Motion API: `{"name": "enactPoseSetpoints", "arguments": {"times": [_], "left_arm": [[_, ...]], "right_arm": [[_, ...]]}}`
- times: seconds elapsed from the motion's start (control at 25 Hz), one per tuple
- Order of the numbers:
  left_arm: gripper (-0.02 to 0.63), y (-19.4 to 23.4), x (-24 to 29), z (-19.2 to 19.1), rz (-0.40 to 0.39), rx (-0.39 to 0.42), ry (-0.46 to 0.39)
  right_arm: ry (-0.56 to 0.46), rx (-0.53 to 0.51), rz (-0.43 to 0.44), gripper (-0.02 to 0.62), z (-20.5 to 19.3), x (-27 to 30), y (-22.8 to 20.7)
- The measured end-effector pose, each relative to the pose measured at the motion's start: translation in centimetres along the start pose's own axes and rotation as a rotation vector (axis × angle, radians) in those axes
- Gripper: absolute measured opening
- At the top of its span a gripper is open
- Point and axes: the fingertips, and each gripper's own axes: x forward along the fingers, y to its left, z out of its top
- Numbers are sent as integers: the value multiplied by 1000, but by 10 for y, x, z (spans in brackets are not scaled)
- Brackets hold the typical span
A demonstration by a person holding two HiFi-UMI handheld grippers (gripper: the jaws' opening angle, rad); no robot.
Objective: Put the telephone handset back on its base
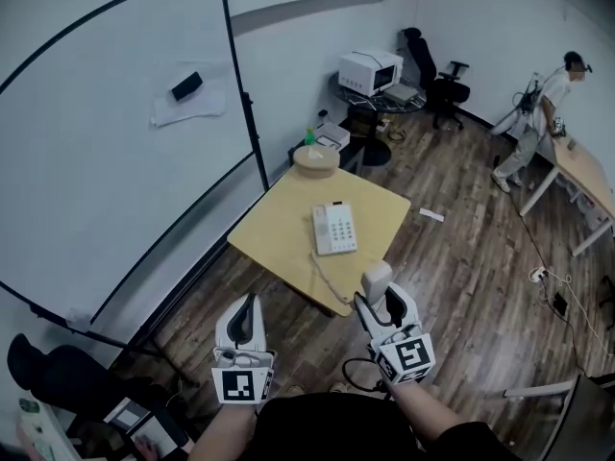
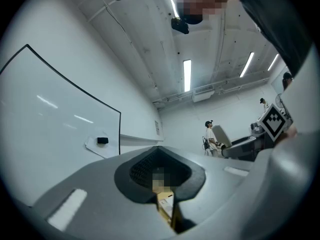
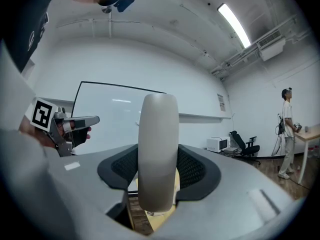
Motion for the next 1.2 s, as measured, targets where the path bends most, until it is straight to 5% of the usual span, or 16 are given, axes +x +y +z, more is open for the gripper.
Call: {"name": "enactPoseSetpoints", "arguments": {"times": [0.48,1.2], "left_arm": [[0,28,41,-17,29,2,-7],[0,144,235,-91,-175,-48,9]], "right_arm": [[7,3,27,229,-6,48,-11],[93,-33,-128,228,-18,231,-33]]}}
